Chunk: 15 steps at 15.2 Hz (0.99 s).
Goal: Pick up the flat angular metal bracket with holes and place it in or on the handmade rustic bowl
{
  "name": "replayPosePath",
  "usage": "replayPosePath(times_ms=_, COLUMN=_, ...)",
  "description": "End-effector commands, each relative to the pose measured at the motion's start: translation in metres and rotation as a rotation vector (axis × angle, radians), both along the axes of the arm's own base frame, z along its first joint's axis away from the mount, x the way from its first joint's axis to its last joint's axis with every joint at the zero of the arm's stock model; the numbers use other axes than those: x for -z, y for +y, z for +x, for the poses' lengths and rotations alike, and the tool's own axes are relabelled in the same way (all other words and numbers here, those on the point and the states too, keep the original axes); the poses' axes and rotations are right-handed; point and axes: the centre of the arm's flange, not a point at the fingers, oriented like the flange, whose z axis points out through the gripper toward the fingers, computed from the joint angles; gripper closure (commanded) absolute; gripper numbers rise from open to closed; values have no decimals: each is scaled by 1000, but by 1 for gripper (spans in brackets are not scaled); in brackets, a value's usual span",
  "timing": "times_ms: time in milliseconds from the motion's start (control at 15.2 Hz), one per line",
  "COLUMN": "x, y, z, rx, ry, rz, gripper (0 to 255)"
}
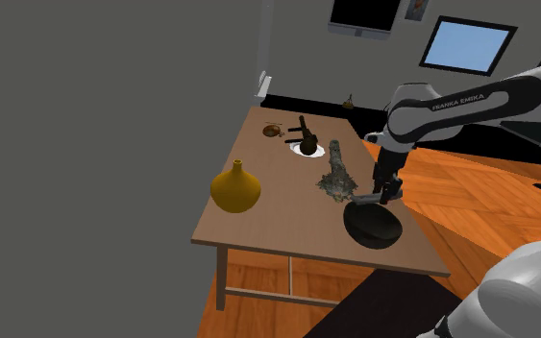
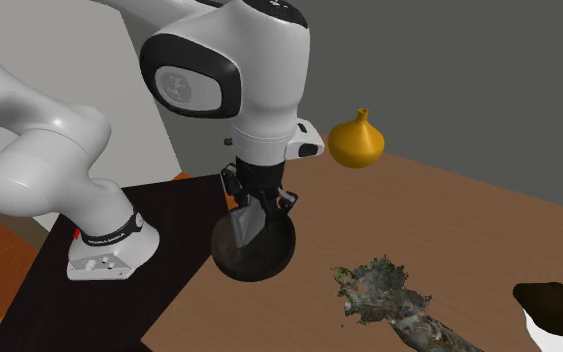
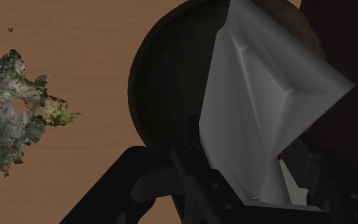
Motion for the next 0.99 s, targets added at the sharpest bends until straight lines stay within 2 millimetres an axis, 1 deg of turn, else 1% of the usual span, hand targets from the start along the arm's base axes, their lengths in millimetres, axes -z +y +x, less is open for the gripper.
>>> replayPosePath(times_ms=0, x=3, y=-13, z=-14, rx=-2, ry=0, rz=0, gripper=255)
replayPosePath(times_ms=792, x=66, y=-13, z=-14, rx=-2, ry=0, rz=0, gripper=255)
replayPosePath(times_ms=924, x=68, y=-13, z=-14, rx=-2, ry=0, rz=0, gripper=255)
